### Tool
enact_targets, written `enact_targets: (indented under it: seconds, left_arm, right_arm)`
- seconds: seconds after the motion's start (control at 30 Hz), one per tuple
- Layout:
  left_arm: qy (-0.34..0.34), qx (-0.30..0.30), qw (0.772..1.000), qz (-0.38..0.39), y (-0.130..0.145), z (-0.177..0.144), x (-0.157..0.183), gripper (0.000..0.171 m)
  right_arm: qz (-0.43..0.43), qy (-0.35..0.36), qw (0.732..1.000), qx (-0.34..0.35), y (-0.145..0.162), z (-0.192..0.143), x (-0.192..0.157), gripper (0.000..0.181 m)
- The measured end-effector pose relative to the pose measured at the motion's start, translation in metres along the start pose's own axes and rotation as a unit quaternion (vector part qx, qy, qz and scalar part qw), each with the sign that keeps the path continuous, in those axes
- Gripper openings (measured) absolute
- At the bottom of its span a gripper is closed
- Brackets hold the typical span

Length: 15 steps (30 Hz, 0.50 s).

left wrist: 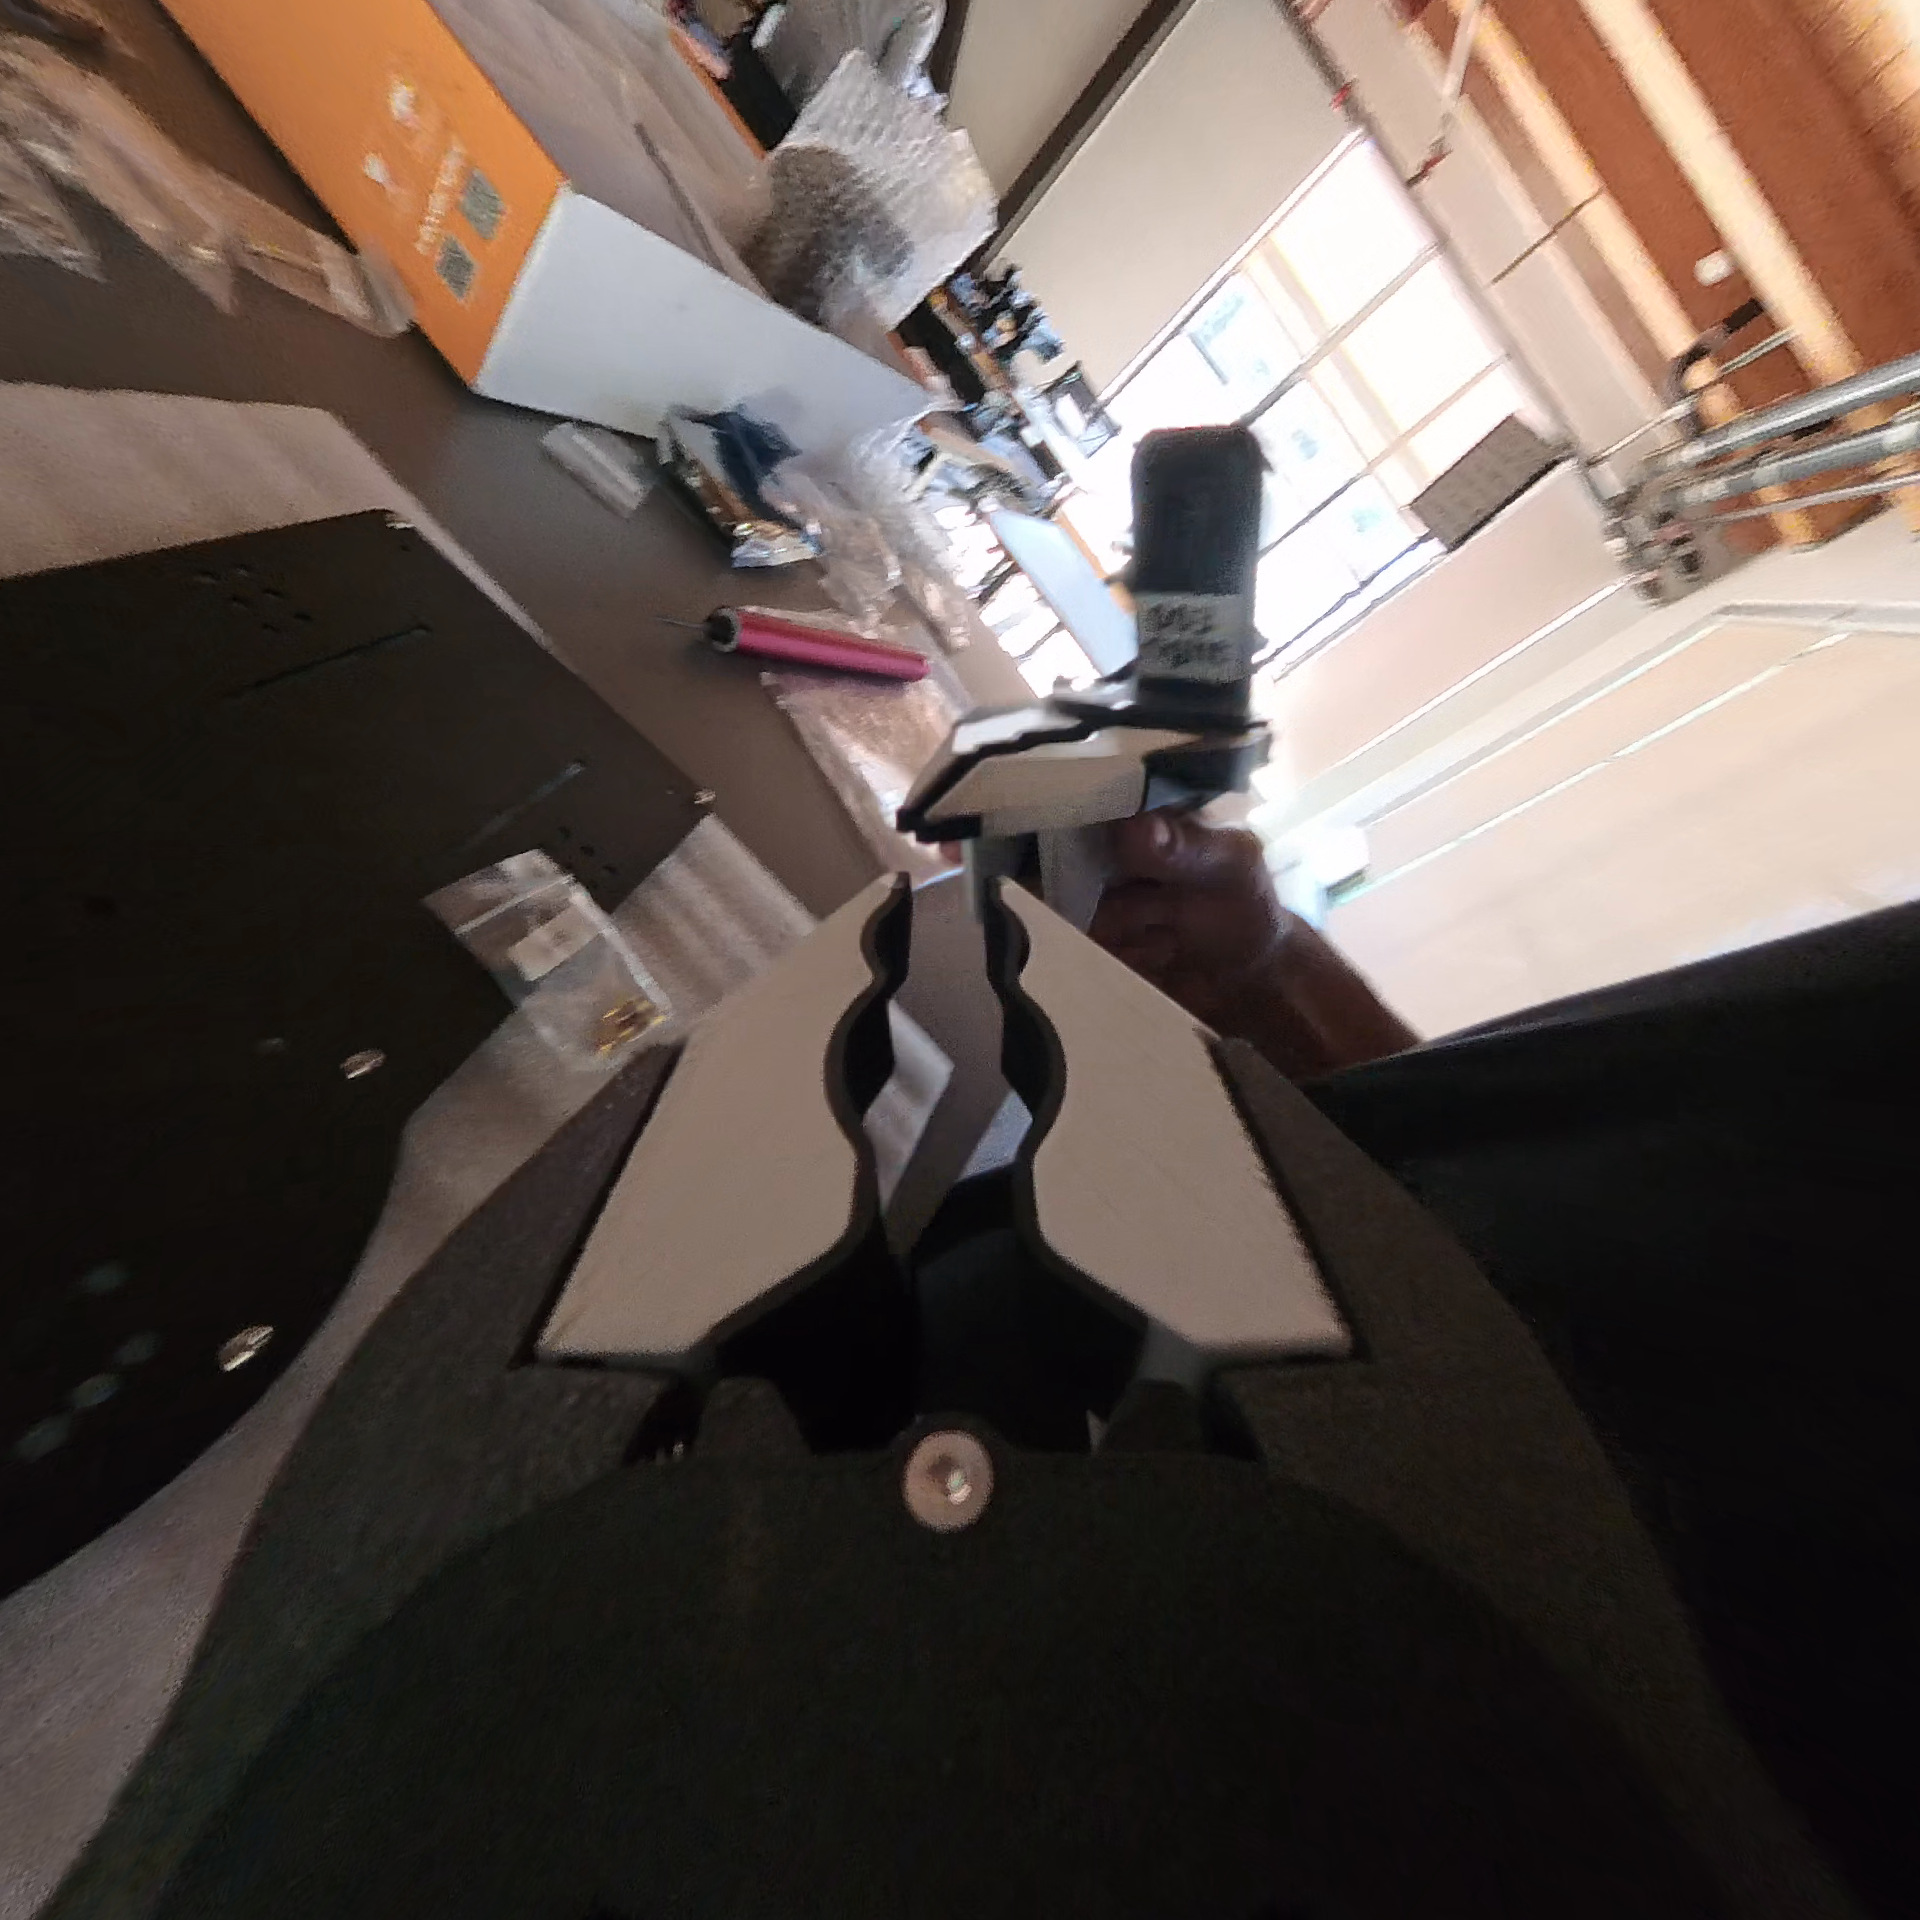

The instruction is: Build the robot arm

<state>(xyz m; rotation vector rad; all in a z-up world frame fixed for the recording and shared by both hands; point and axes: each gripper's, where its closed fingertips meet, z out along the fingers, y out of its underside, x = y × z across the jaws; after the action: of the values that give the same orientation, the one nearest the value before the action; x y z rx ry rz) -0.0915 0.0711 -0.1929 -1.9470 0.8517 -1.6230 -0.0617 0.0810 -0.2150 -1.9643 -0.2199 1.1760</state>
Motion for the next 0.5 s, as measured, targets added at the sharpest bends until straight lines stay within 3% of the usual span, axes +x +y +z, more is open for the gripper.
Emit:
enact_targets:
  seconds: [0.07,0.13,0.23,0.33,0.5]
  left_arm:
    - [-0.036,-0.023,0.999,0.022,0.009,-0.007,-0.014,0.012]
    - [-0.074,-0.049,0.995,0.039,0.021,-0.008,-0.030,0.012]
    - [-0.142,-0.087,0.984,0.066,0.036,-0.002,-0.055,0.013]
    - [-0.211,-0.115,0.963,0.121,0.044,0.008,-0.074,0.020]
    - [-0.221,-0.109,0.961,0.122,0.048,0.025,-0.073,0.023]
  right_arm:
    - [-0.085,0.102,0.990,-0.054,0.007,0.000,0.029,0.008]
    - [-0.125,0.148,0.977,-0.091,0.007,0.005,0.051,0.025]
    - [-0.136,0.116,0.977,-0.118,0.005,0.028,0.064,0.026]
    - [-0.188,0.097,0.960,-0.181,0.016,0.040,0.076,0.025]
    - [-0.242,0.070,0.938,-0.238,0.025,0.051,0.081,0.024]
